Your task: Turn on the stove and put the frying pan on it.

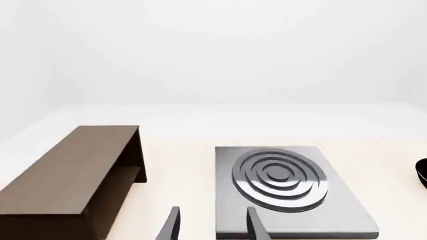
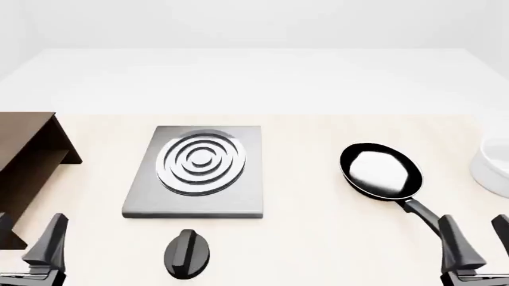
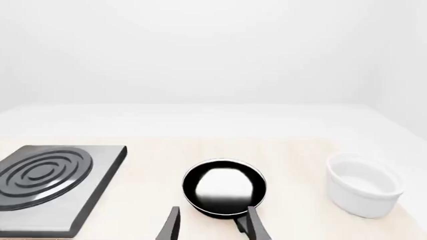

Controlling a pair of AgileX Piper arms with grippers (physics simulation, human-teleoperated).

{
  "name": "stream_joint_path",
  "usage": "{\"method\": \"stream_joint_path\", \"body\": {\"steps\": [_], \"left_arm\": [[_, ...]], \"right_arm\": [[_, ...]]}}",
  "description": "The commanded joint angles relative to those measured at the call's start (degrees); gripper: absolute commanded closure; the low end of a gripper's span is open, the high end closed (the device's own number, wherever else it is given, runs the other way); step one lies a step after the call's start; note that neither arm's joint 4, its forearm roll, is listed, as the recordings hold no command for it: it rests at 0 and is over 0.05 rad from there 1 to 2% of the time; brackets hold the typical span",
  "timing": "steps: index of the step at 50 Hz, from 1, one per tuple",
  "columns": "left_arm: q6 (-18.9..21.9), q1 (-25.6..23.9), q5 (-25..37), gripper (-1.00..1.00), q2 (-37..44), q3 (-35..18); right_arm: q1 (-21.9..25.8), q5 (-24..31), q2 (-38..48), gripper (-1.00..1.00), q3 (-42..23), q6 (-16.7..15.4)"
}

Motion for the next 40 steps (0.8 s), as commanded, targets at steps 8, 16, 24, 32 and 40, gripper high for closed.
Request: {"method": "stream_joint_path", "body": {"steps": [8,16,24,32,40], "left_arm": [[3.0,-2.2,19.2,-1.0,2.2,-21.4],[3.5,-3.1,20.1,-1.0,20.5,-26.9],[-1.5,-12.2,14.1,-1.0,37.1,-22.7],[-2.3,-12.7,7.4,-1.0,44.2,-17.5],[-3.3,-13.0,4.4,-1.0,46.2,-14.3]], "right_arm": [[1.6,-0.6,0.0,-1.0,0.0,-1.8],[1.6,-0.5,0.0,-1.0,0.0,-2.2],[1.4,-0.4,0.0,-1.0,0.0,-2.4],[1.3,-0.3,0.0,-1.0,0.0,-2.5],[0.9,-0.2,0.0,-1.0,0.0,-3.0]]}}
